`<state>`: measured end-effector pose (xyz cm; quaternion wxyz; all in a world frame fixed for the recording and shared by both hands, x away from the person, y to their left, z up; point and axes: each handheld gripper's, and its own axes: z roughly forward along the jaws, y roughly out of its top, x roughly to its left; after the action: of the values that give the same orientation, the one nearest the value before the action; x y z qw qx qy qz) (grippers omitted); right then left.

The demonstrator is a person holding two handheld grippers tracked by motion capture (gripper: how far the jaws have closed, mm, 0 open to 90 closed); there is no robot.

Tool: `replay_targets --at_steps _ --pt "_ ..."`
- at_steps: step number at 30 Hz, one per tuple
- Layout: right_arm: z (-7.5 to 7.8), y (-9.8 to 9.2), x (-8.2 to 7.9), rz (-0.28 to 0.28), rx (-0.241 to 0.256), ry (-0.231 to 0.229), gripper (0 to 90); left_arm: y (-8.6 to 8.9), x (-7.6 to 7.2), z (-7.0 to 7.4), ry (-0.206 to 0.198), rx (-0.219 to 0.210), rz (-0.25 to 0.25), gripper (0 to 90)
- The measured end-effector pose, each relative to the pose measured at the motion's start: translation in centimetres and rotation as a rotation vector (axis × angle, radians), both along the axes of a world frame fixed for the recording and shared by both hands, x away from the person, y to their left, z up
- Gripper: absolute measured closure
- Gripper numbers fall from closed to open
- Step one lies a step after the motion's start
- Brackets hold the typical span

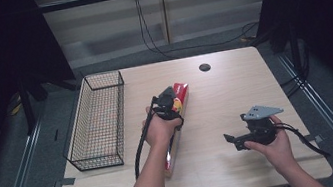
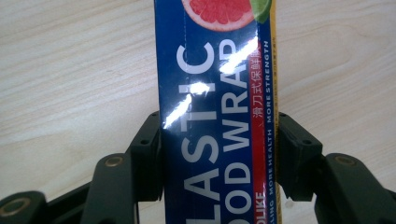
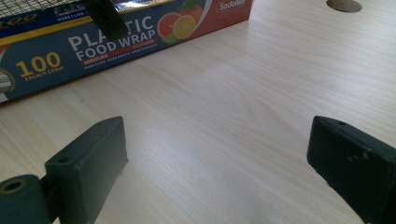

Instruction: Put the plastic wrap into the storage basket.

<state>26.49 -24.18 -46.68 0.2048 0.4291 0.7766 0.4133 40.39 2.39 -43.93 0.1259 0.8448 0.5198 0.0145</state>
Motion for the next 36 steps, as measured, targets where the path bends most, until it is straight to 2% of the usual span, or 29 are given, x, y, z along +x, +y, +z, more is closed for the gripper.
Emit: replay_targets --at_steps 1,5,8,10,12,15,16,22,27,29,36 --pt "0.0 0.0 0.0 0.0 0.006 0.0 4.1 0.2 0.1 0.2 0.004 0.002 -0.012 44.3" --pt "0.0 0.0 0.0 0.005 0.01 -0.001 3.2 0.6 0.1 0.8 0.0 -0.018 -0.007 44.3" --pt "-0.1 0.1 0.0 0.012 0.007 0.003 2.3 1.0 0.1 1.4 0.003 -0.012 -0.014 44.4" --pt "-0.2 0.2 0.1 0.029 -0.001 0.012 0.3 1.2 0.2 1.8 0.007 -0.01 -0.008 44.4" --pt "-0.2 0.2 0.0 0.033 0.003 0.013 0.2 1.4 0.2 2.1 0.004 -0.028 0.004 44.4" --pt "-0.1 0.2 0.0 0.042 0.005 0.009 0.0 1.7 0.3 2.6 0.004 -0.011 -0.011 44.4" --pt "-0.1 0.2 0.0 0.043 0.002 0.007 0.0 1.8 0.3 2.8 0.005 -0.013 0.001 44.3" --pt "-0.2 0.3 0.1 0.061 0.003 0.009 0.0 2.2 0.6 4.1 0.0 -0.021 -0.016 44.4" --pt "-0.3 0.4 0.2 0.067 0.007 0.021 0.0 2.5 0.7 5.2 0.004 -0.039 -0.003 44.3" --pt "-0.2 0.4 0.1 0.07 0.013 0.016 0.0 2.5 0.8 5.5 0.004 -0.023 -0.009 44.3" --pt "-0.3 0.4 0.1 0.077 0.013 0.018 0.0 3.3 0.9 6.2 0.006 -0.045 0.017 44.2"
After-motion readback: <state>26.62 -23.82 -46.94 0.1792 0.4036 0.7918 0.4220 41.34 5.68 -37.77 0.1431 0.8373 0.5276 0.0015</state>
